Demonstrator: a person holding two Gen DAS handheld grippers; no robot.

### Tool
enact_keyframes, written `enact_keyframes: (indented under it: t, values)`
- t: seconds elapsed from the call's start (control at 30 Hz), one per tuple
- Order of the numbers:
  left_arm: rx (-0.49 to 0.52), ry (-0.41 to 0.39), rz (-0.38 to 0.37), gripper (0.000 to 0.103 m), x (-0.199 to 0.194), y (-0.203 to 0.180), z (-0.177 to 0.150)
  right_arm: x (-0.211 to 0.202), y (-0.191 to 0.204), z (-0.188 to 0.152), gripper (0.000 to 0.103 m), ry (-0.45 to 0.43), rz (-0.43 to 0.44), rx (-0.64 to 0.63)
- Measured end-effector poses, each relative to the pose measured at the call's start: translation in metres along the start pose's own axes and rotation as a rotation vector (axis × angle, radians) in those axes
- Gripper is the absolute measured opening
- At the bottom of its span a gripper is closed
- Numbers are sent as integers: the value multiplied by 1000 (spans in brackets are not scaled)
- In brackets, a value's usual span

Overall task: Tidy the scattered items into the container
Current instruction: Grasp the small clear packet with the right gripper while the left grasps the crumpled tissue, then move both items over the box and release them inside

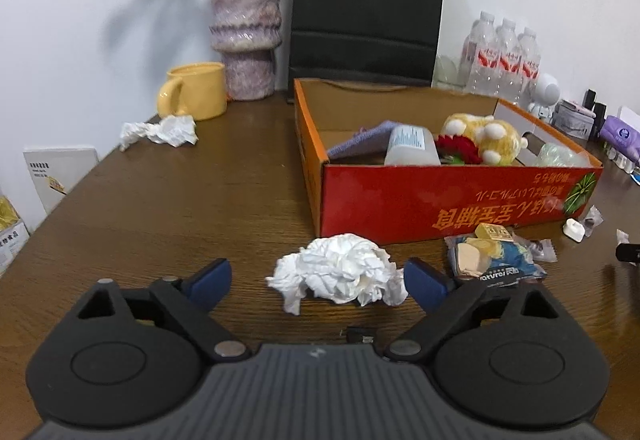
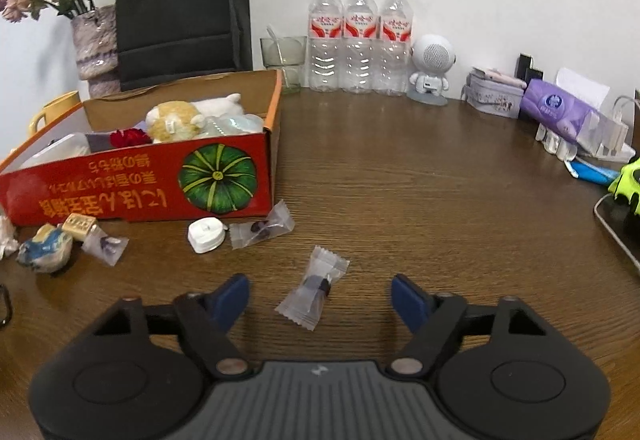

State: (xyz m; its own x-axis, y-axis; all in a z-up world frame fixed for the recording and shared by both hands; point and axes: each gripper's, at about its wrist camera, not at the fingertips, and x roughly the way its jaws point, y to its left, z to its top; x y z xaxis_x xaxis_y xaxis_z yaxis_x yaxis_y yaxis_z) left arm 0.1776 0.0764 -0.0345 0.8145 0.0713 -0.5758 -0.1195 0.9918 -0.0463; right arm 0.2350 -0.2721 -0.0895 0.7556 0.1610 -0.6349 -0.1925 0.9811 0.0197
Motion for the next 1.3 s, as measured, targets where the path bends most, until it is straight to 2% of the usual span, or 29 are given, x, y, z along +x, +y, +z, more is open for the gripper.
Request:
enact_keyframes:
  t: [0.07,0.13,0.17,0.2,0.23,0.27,0.5,0.97,1.17,1.3]
  values:
    - [3,18,-2,86,10,-2,0,3,0,0,65,12,7,6]
    - [7,29,2,71,17,-4,-1,3,2,-2,58,7,3,-5]
    - [3,37,-5,59,20,-4,-2,3,3,-2,46,4,13,-4]
    - [4,29,0,45,20,-4,-2,1,4,-2,27,-3,16,-8]
    - [2,24,-2,36,19,-3,-2,0,4,-2,19,-9,14,-13]
    - [-11,24,-15,34,19,0,-2,0,5,-3,19,-13,16,-13]
    - [-84,8,-31,33,14,13,-3,-7,8,-9,13,-44,32,-26]
    - [-58,-53,-39,32,-2,6,-7,-19,9,-11,13,-100,44,-7]
    - [-76,-131,-100,32,-32,2,2,-39,14,-3,13,-164,102,-12]
    - [-62,-209,-150,32,-53,-9,27,-55,23,18,13,-218,185,-19]
